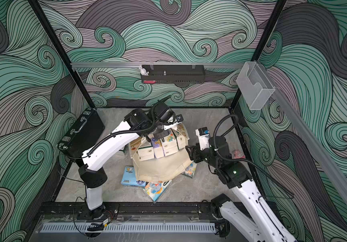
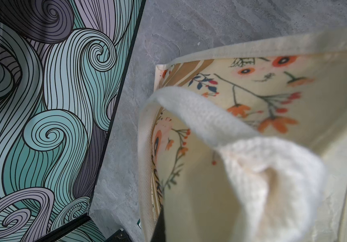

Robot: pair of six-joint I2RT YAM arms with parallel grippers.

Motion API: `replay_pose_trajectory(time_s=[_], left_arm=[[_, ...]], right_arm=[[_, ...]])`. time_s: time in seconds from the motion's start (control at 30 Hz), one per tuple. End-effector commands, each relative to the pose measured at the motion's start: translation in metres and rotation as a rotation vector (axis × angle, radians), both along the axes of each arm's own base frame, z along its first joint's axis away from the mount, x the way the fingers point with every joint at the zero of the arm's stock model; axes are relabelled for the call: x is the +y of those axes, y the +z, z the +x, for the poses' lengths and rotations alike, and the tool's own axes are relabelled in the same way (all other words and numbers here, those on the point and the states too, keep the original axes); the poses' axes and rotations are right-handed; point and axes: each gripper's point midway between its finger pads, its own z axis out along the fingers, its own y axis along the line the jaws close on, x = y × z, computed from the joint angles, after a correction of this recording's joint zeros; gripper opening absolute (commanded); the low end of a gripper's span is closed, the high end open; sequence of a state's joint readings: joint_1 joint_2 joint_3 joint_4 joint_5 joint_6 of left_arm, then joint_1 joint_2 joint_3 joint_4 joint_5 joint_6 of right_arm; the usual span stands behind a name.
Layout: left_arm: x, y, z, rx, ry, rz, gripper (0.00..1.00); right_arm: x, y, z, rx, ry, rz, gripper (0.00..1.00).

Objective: Put tissues into the canvas bag
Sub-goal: Adjust the canvas bag at the center of the board.

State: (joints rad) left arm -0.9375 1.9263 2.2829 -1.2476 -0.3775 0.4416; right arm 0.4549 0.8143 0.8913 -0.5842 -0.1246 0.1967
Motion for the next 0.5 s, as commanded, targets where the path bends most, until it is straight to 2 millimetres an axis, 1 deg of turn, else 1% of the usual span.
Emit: replay_pose_trajectory(time_s=[0.0, 0.1, 0.13, 0.17, 0.2, 0.27, 0.3, 0.37, 0.4, 0.43, 0.47], left_arm=[[0.005, 0.048, -0.006, -0.087, -0.003, -0.1, 0.0], [0.003, 0.051, -0.005, -0.094, -0.005, -0.114, 0.0], [0.002, 0.052, -0.004, -0.099, -0.001, -0.12, 0.0], [0.002, 0.051, -0.003, -0.099, 0.002, -0.122, 0.0], [0.001, 0.051, -0.002, -0.102, 0.007, -0.125, 0.0], [0.002, 0.051, 0.002, -0.107, 0.02, -0.128, 0.0], [0.003, 0.051, 0.005, -0.109, 0.035, -0.133, 0.0], [0.008, 0.053, 0.013, -0.109, 0.077, -0.163, 0.0], [0.012, 0.057, 0.019, -0.115, 0.113, -0.188, 0.14], [0.017, 0.061, 0.025, -0.126, 0.154, -0.216, 0.52], [0.024, 0.07, 0.031, -0.156, 0.206, -0.25, 0.86]], right_arm=[[-0.001, -0.008, 0.016, 0.009, -0.042, -0.033, 0.6], [0.006, -0.017, 0.028, 0.028, -0.038, -0.03, 0.58], [0.008, -0.018, 0.031, 0.03, -0.039, -0.027, 0.56], [0.01, -0.018, 0.033, 0.028, -0.038, -0.023, 0.5], [0.012, -0.015, 0.036, 0.02, -0.037, -0.017, 0.29], [0.012, -0.006, 0.04, -0.006, -0.051, 0.0, 0.05], [0.01, 0.001, 0.042, -0.023, -0.066, 0.006, 0.0], [0.007, 0.014, 0.046, -0.037, -0.096, 0.015, 0.0], [0.006, 0.02, 0.048, -0.036, -0.111, 0.017, 0.0], [0.006, 0.024, 0.05, -0.031, -0.117, 0.014, 0.0], [0.007, 0.028, 0.053, -0.022, -0.122, 0.012, 0.0]])
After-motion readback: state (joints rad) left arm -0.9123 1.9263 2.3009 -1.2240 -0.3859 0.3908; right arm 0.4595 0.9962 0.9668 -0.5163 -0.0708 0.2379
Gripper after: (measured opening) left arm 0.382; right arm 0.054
